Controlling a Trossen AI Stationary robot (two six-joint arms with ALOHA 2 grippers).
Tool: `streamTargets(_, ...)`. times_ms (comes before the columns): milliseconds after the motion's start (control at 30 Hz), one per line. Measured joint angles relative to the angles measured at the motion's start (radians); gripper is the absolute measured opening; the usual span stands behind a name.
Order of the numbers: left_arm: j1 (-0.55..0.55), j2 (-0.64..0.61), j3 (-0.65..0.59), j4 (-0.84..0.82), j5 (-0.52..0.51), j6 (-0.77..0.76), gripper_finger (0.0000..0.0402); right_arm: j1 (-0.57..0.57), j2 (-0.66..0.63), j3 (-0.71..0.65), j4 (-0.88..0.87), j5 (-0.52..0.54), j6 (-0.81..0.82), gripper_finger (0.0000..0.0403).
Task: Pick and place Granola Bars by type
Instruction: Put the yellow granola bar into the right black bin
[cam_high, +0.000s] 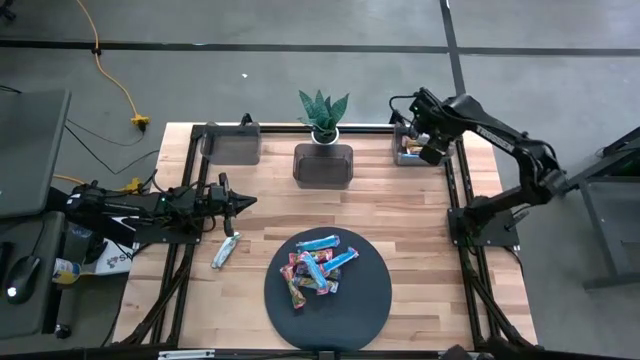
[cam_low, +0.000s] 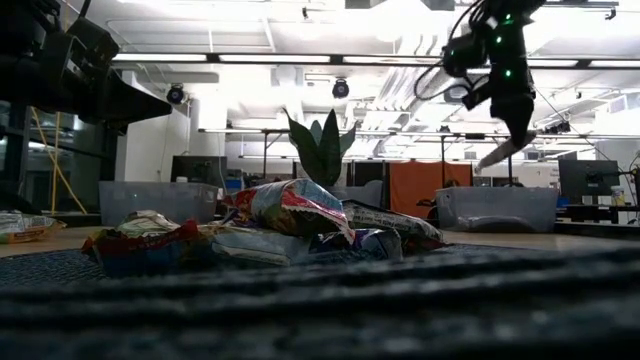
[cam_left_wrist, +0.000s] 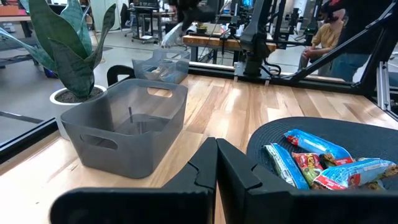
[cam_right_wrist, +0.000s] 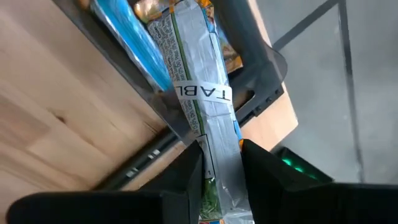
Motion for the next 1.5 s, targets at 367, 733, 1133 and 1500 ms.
streamTargets(367,0.0,0.0,0.0,0.0,0.0,0.0,0.0001,-0.046,0.155,0.0,0.03,0.03,-0.101,0.0087)
streamTargets(733,0.0,0.0,0.0,0.0,0.0,0.0,0.0001,-0.048,0.292,0.0,0.107,0.026,-0.128,0.0087)
streamTargets(1133,0.0,0.0,0.0,0.0,0.0,0.0,0.0001,-0.048,0.3,0.0,0.24,-0.073,-0.162,0.0087)
streamTargets(1500,0.0,0.0,0.0,0.0,0.0,0.0,0.0001,-0.048,0.3,0.0,0.239,-0.102,-0.157,0.0088)
